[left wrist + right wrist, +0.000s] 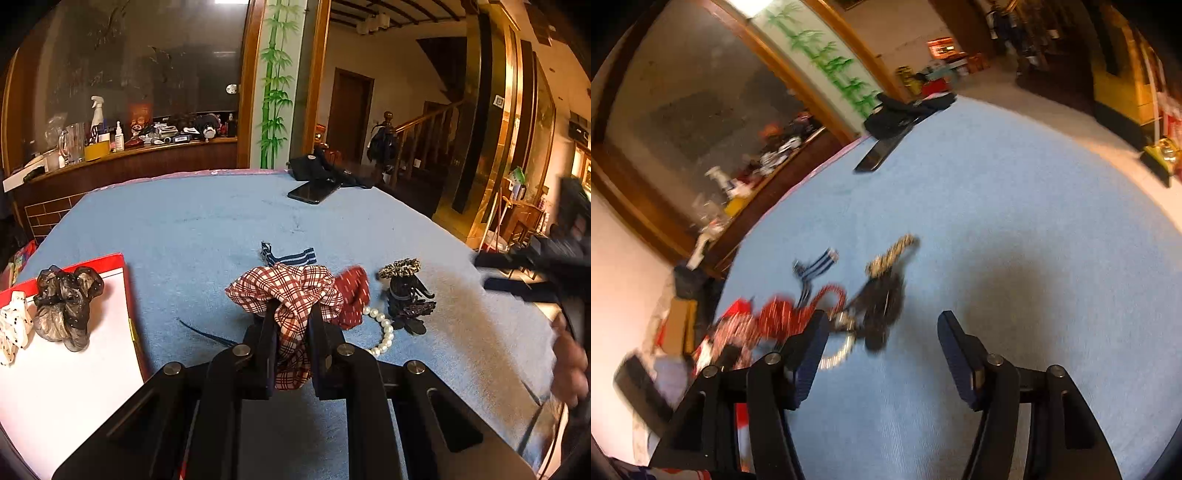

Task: Organize jewelry
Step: 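Close the right tool on the leopard-print hair clip and lift it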

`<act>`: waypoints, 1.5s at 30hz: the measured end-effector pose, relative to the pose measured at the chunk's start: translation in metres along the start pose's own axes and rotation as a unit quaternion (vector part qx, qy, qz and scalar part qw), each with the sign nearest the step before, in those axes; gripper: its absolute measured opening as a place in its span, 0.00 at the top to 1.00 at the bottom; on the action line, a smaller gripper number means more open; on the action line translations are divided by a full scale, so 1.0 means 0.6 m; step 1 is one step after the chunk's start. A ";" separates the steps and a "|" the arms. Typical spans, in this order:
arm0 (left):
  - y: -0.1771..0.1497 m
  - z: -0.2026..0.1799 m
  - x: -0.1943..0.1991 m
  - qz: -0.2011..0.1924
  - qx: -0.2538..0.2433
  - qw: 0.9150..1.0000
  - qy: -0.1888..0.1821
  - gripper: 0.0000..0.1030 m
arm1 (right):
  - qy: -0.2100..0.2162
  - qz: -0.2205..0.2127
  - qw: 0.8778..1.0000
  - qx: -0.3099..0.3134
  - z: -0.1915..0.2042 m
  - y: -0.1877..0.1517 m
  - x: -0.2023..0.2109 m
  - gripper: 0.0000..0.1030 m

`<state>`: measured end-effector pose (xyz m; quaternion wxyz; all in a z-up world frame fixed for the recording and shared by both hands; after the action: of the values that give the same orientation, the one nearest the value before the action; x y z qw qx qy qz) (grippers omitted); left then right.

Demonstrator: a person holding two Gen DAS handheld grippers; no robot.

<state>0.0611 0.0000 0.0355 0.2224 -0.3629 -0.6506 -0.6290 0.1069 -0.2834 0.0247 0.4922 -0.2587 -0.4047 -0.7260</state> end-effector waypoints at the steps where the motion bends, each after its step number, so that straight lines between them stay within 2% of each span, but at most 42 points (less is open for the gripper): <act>1: 0.001 0.003 0.001 0.000 0.000 1.000 0.001 0.87 | -0.003 0.004 1.000 -0.006 0.005 0.018 -0.009 0.35; 4: 0.001 0.009 0.001 0.004 0.004 1.000 -0.003 0.87 | -0.023 0.024 0.999 -0.027 0.005 0.067 -0.060 0.39; 5: -0.001 0.010 0.003 0.003 0.003 1.000 0.002 0.87 | -0.026 0.033 0.998 -0.036 0.002 0.079 -0.078 0.50; 6: -0.001 0.012 0.002 0.003 0.004 1.000 0.008 0.87 | -0.025 0.040 0.998 -0.045 -0.002 0.088 -0.093 0.55; 9: 0.000 0.015 -0.001 0.009 0.007 1.000 0.004 0.87 | -0.027 0.064 0.995 -0.077 -0.018 0.111 -0.140 0.62; 10: 0.000 0.015 -0.002 0.010 0.006 1.000 0.005 0.87 | -0.035 0.068 0.994 -0.084 -0.024 0.115 -0.152 0.69; 11: 0.000 0.014 -0.004 0.011 0.006 1.000 0.007 0.87 | -0.031 0.069 0.993 -0.087 -0.026 0.116 -0.159 0.86; 12: 0.000 0.015 -0.005 0.012 0.006 1.000 0.009 0.87 | -0.005 0.071 0.994 -0.084 -0.024 0.118 -0.168 0.92; 13: 0.000 0.016 -0.008 0.015 0.007 1.000 0.013 0.87 | 0.001 0.065 0.995 -0.074 -0.018 0.117 -0.165 0.92; 16: 0.002 0.021 -0.015 0.023 0.015 1.000 0.014 0.87 | -0.020 -0.011 1.000 -0.017 0.016 0.117 -0.117 0.92; 18: 0.002 0.024 -0.019 0.026 0.018 0.999 0.016 0.87 | -0.001 -0.059 0.998 0.034 0.056 0.106 -0.081 0.92; 23: 0.002 0.031 -0.028 0.032 0.026 0.999 0.034 0.87 | 0.048 -0.070 0.990 0.113 0.133 0.048 -0.063 0.92; 25: 0.002 0.036 -0.027 0.030 0.030 0.998 0.040 0.87 | 0.041 -0.080 0.986 0.141 0.157 0.027 -0.058 0.92; 29: 0.002 0.040 -0.024 0.024 0.031 0.997 0.060 0.87 | 0.013 -0.121 0.970 0.208 0.203 -0.012 -0.039 0.92; 35: 0.004 0.044 -0.017 0.011 0.031 0.996 0.085 0.87 | 0.026 -0.090 0.971 0.222 0.207 -0.012 -0.058 0.92; 41: 0.009 0.046 0.003 -0.018 0.031 0.994 0.100 0.87 | 0.020 -0.091 0.969 0.230 0.211 -0.022 -0.059 0.92; 45: 0.009 0.047 0.004 -0.018 0.033 0.994 0.104 0.87 | 0.020 -0.088 0.970 0.225 0.208 -0.020 -0.063 0.92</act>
<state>0.0682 0.0280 0.0378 0.2890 -0.2765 -0.6509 -0.6453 0.1073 -0.1570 0.0589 0.4801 -0.0898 -0.5688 -0.6617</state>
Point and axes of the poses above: each gripper's, at about its wrist camera, not at the fingertips, and x roughly against the way its jaws point, z to its left, y to its top, the point moved 5 cm from there along -x, roughly the way its jaws point, and after that the axes turned 15 degrees about z, right-handed, at the moved point
